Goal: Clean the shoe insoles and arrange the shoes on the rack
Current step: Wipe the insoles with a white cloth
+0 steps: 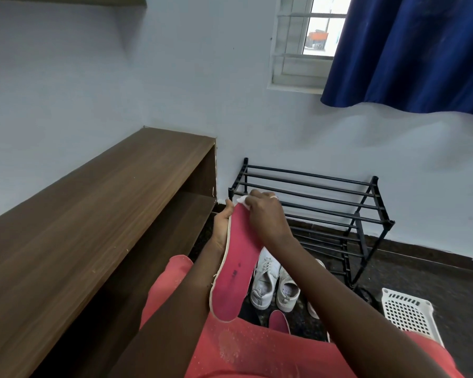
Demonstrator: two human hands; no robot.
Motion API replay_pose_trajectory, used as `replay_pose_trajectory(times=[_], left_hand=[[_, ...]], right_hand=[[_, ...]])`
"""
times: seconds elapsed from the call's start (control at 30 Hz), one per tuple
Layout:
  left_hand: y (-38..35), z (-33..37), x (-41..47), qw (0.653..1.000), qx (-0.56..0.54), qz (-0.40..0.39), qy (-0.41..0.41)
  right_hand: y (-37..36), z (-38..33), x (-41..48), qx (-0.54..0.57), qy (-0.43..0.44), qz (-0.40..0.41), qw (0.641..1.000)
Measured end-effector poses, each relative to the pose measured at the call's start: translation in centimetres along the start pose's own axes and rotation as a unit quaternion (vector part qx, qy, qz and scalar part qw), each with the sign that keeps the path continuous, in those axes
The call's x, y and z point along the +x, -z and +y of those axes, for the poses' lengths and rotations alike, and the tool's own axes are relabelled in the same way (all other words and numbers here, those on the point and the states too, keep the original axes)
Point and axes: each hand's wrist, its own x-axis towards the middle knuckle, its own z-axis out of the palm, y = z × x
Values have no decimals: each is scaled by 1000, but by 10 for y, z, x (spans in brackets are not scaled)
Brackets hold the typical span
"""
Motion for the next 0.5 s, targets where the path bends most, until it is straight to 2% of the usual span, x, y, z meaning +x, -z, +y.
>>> replay_pose_trajectory(times=[0.1, 0.13, 0.2, 0.23, 0.3, 0.33, 0.37, 0.43, 0.5], left_hand=[[1, 4, 1, 999, -37, -9, -2], [1, 4, 0, 999, -33, -11, -2], [1, 5, 0, 999, -23, -20, 10], [0, 7, -2, 999, -26, -30, 15], [-3, 10, -4, 999, -27, -41, 17], [-4, 11, -5, 998, -28, -47, 16], [-5, 11, -6, 998, -31, -45, 10], [-9, 10, -7, 999, -27, -33, 3], [-10, 6, -5, 999, -15, -33, 15]], right_hand=[[1, -15, -21, 45, 38, -88, 994], [9, -18, -23, 68, 11, -127, 990], [22, -13, -18, 154, -112, -163, 968], [29, -8, -13, 256, -186, -187, 930], [40, 3, -4, 472, -283, -245, 798], [40, 10, 0, 527, -302, -271, 747], [42, 13, 1, 525, -298, -295, 741], [40, 13, 2, 441, -267, -319, 795], [35, 13, 7, 335, -253, -310, 853]])
